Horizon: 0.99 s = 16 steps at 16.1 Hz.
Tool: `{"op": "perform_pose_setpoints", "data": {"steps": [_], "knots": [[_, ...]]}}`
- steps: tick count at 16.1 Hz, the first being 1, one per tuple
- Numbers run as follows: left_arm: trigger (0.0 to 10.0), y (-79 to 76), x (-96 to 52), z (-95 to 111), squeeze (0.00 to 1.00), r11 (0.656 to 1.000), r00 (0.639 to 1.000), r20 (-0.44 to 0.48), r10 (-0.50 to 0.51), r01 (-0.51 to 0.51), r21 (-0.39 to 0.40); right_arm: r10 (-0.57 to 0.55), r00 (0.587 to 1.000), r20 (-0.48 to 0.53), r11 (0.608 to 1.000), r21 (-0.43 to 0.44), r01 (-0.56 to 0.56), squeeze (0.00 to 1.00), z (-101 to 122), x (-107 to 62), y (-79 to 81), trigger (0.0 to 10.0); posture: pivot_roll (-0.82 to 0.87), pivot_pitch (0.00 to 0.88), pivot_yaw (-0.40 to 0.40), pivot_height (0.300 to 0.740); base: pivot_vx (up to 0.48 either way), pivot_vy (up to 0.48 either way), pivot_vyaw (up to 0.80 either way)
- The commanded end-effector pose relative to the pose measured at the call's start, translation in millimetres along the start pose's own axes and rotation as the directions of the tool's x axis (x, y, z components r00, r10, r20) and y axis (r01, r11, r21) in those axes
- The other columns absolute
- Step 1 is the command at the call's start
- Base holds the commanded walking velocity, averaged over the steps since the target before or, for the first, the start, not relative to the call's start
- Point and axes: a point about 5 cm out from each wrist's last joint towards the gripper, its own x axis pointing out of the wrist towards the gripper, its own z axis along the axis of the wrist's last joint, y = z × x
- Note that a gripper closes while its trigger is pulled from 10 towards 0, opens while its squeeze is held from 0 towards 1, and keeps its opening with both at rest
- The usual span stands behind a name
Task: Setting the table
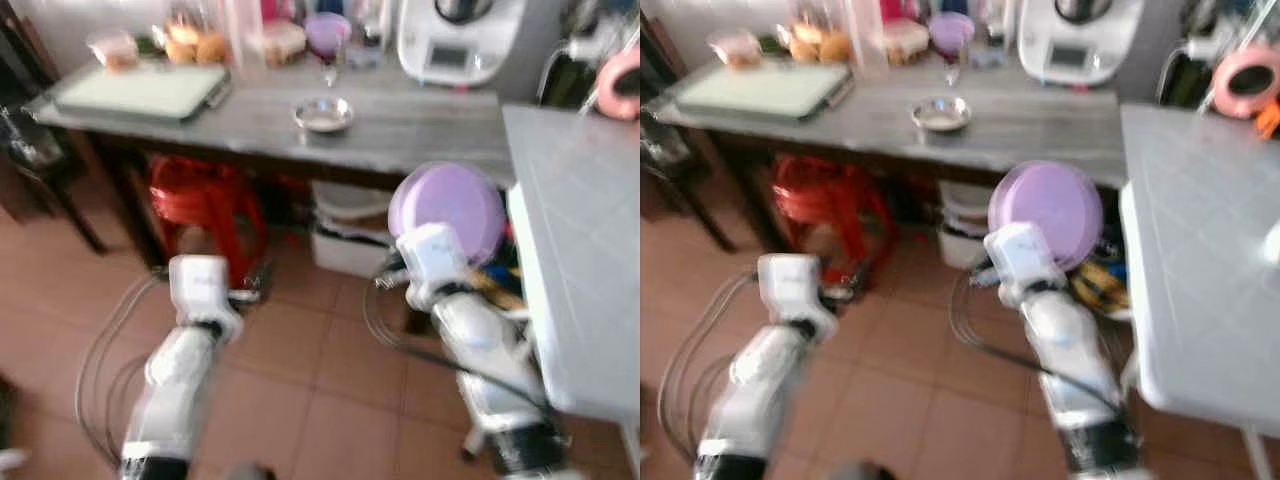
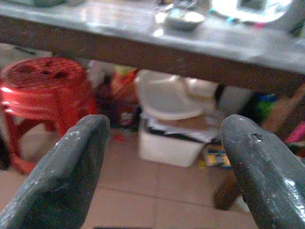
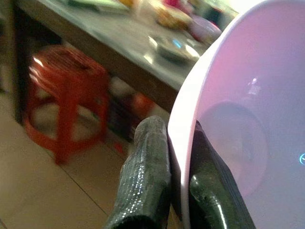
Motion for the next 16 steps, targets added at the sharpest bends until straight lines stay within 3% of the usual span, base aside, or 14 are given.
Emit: {"op": "perform_pose_setpoints", "data": {"steps": [1, 16], "knots": [[10.0, -10.6, 4.4, 5.7, 0.0, 0.999, 0.999, 0.023, -0.034, 0.035, -0.021, -0.018, 1.0, 0.003, 1.0, -0.012, 0.018, 0.0, 0.5, -3.4, -10.2, 10.0, -0.06, 0.0, 0.026, 0.74, 0.416, 0.0, 0.0], [10.0, -19.4, 9.5, 9.2, 0.0, 0.997, 0.997, 0.026, -0.072, 0.073, -0.017, -0.028, 1.0, 0.007, 0.998, -0.055, 0.029, 0.0, 0.4, -7.8, -10.8, 10.0, -0.07, 0.0, 0.041, 0.74, 0.234, 0.41, 0.0]]}}
